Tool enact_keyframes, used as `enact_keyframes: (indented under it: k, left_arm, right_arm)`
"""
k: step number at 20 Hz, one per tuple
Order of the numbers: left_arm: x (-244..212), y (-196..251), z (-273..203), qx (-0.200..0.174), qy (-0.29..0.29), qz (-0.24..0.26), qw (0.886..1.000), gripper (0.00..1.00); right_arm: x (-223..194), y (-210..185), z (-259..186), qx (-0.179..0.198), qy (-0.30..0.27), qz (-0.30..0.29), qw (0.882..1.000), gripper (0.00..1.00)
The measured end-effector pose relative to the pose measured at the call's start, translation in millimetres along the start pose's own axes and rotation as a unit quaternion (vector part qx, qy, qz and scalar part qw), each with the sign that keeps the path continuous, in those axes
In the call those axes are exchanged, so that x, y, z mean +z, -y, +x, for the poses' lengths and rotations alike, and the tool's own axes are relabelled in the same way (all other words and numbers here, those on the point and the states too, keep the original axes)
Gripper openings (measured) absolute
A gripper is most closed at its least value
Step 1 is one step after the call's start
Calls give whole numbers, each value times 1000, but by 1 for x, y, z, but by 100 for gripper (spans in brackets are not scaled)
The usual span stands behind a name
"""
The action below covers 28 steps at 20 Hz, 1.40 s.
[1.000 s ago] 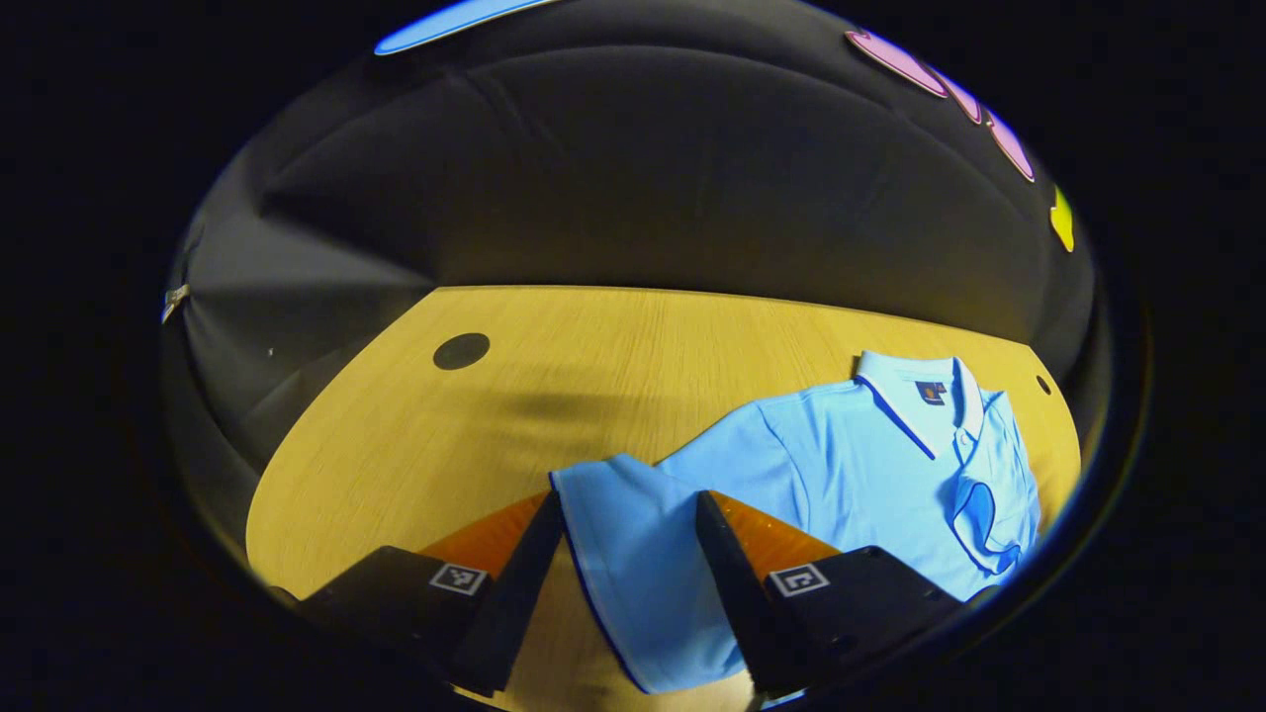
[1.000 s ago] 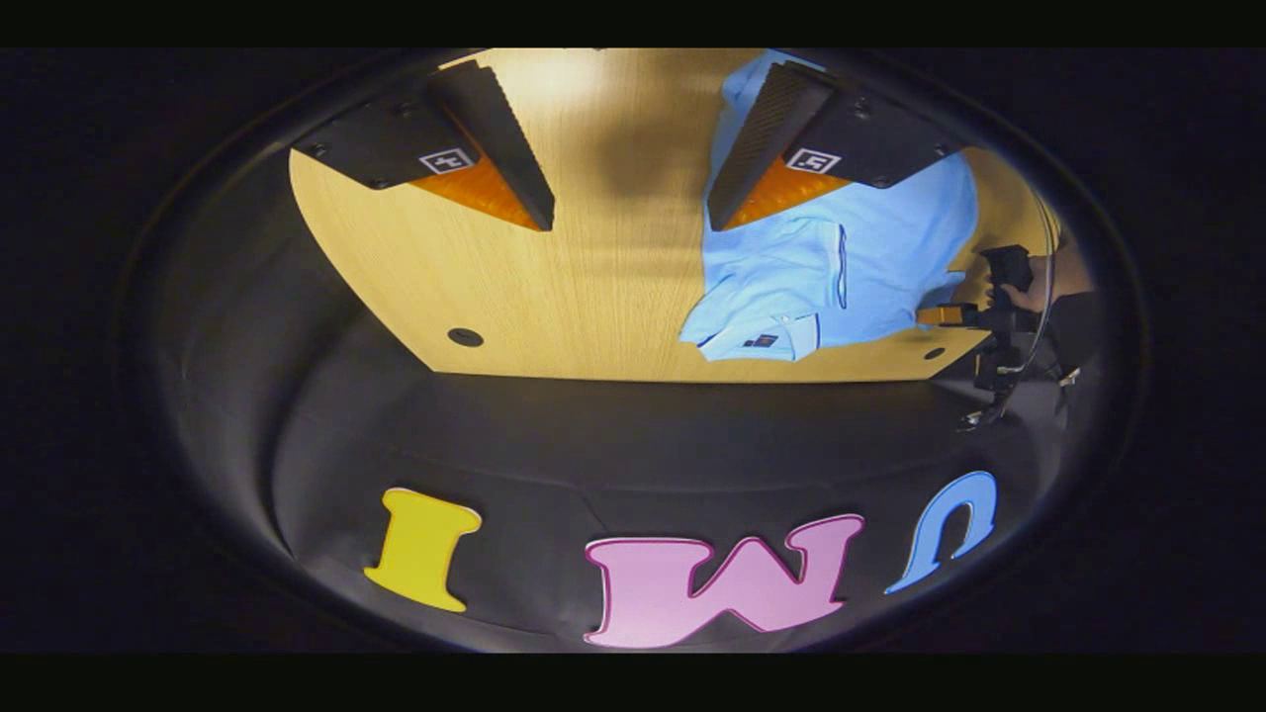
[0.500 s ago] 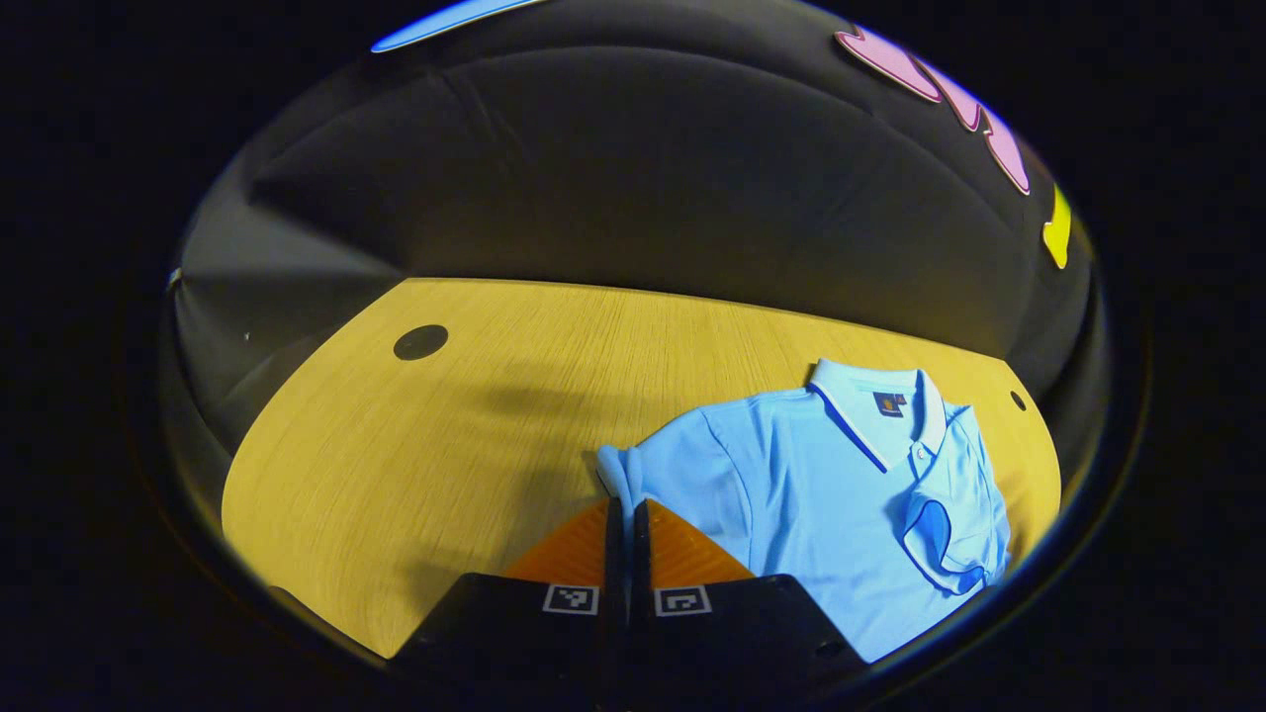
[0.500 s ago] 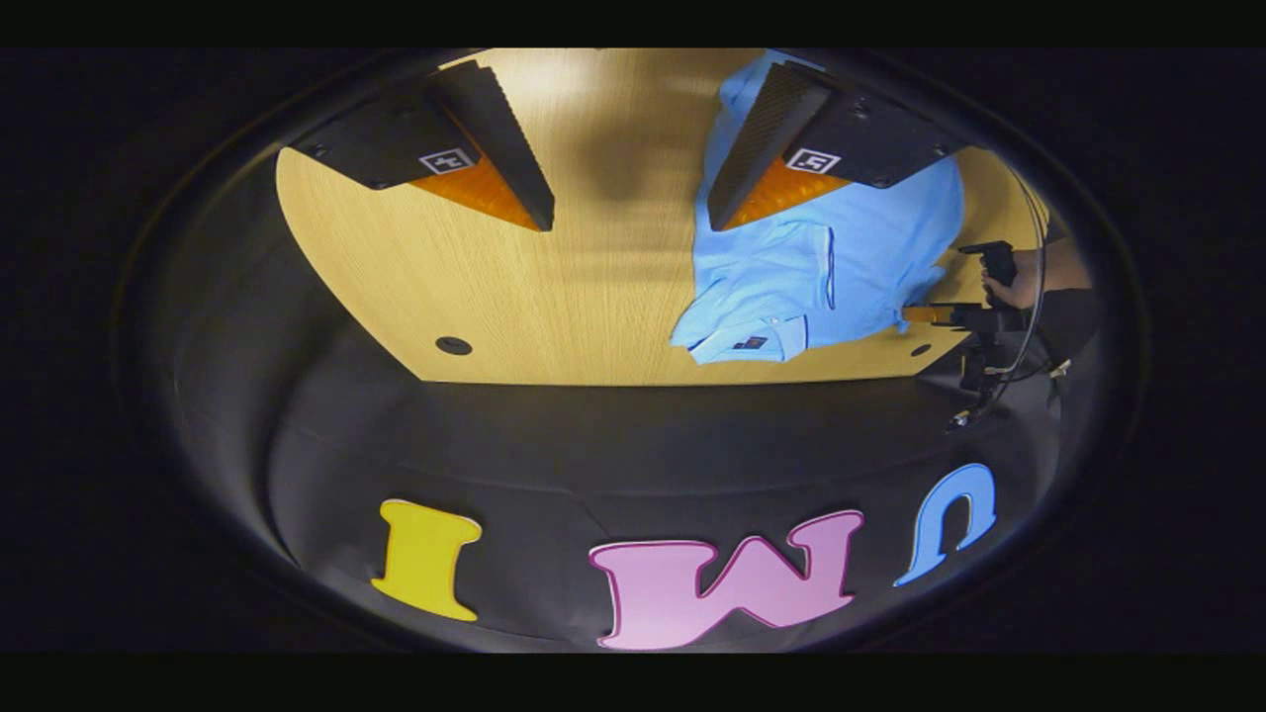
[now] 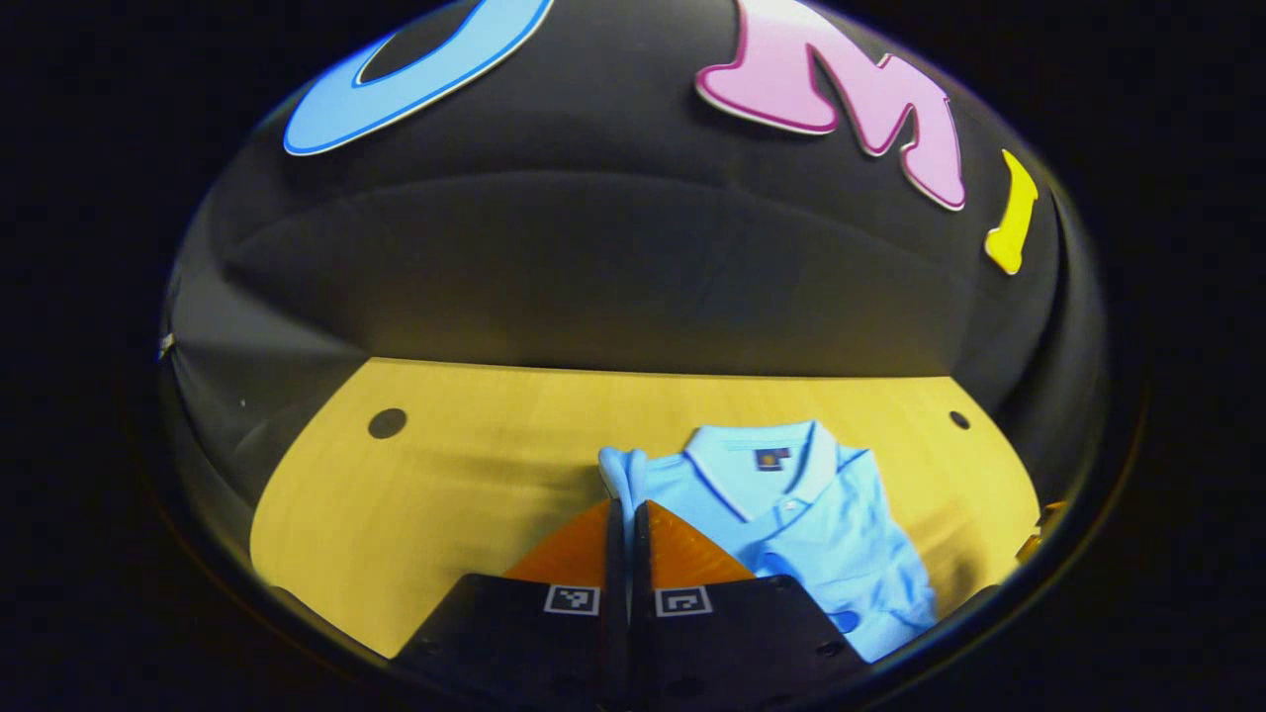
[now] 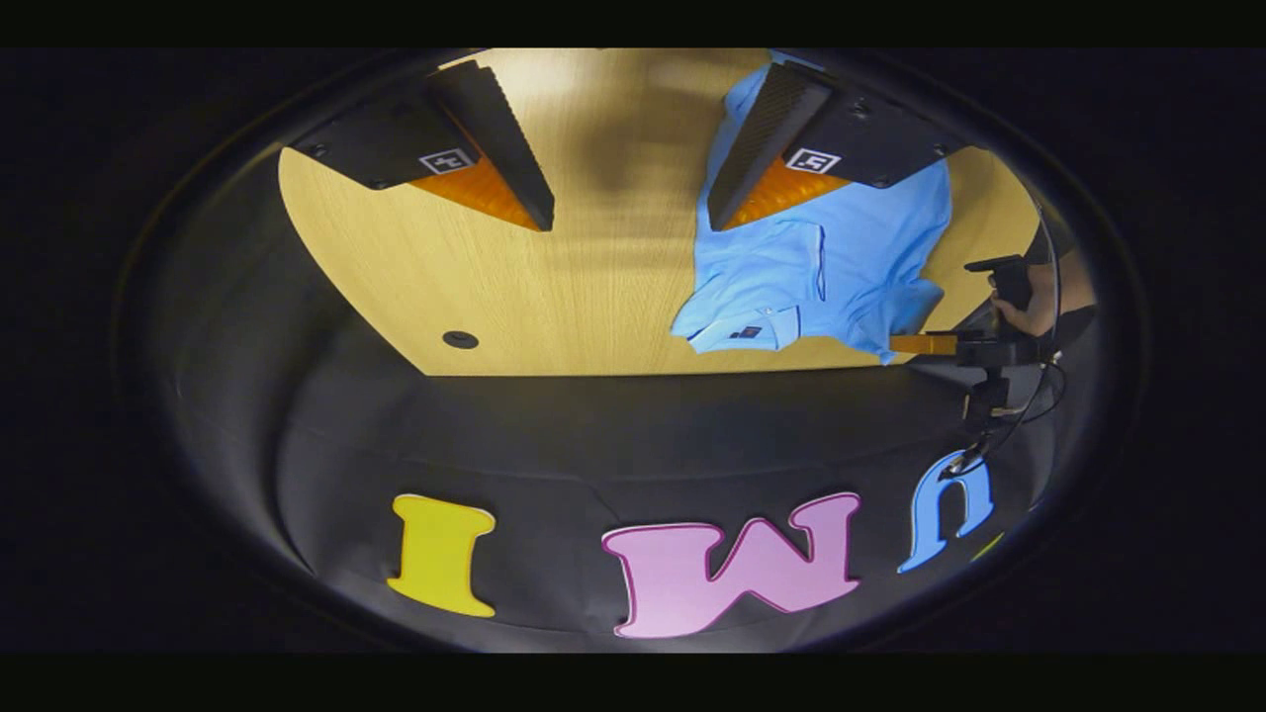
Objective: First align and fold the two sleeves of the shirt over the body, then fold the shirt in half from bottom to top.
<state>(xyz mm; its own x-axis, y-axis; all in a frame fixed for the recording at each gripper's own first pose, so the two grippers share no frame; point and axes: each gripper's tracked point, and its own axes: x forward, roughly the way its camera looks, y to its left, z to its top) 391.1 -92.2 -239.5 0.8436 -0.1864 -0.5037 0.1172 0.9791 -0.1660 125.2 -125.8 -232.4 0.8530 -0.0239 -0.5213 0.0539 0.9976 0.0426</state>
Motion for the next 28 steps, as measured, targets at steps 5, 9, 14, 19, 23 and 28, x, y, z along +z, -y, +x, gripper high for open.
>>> enact_keyframes:
  k: [5,9,14,19,23,28]
  left_arm:
    - [-19,84,-15,-93,-26,-47,994,13]
    - [-29,118,-43,-154,-29,-64,986,52]
    - [-56,86,-113,-112,-6,-3,994,98]
    - [-107,52,-208,-79,-5,27,996,97]
    - [-156,40,-267,-76,-18,21,997,98]
    - [-235,38,-303,-67,-63,22,996,98]
  right_arm:
    - [1,3,-16,-4,7,9,1000,98]
    - [-5,-3,-36,-8,8,12,1000,98]
    - [-29,-26,-73,-5,-6,22,1000,98]
    - [-69,-53,-117,-8,-32,29,999,98]
    - [-101,-79,-148,-1,-54,26,998,98]
    - [-152,-109,-170,13,-95,35,995,94]
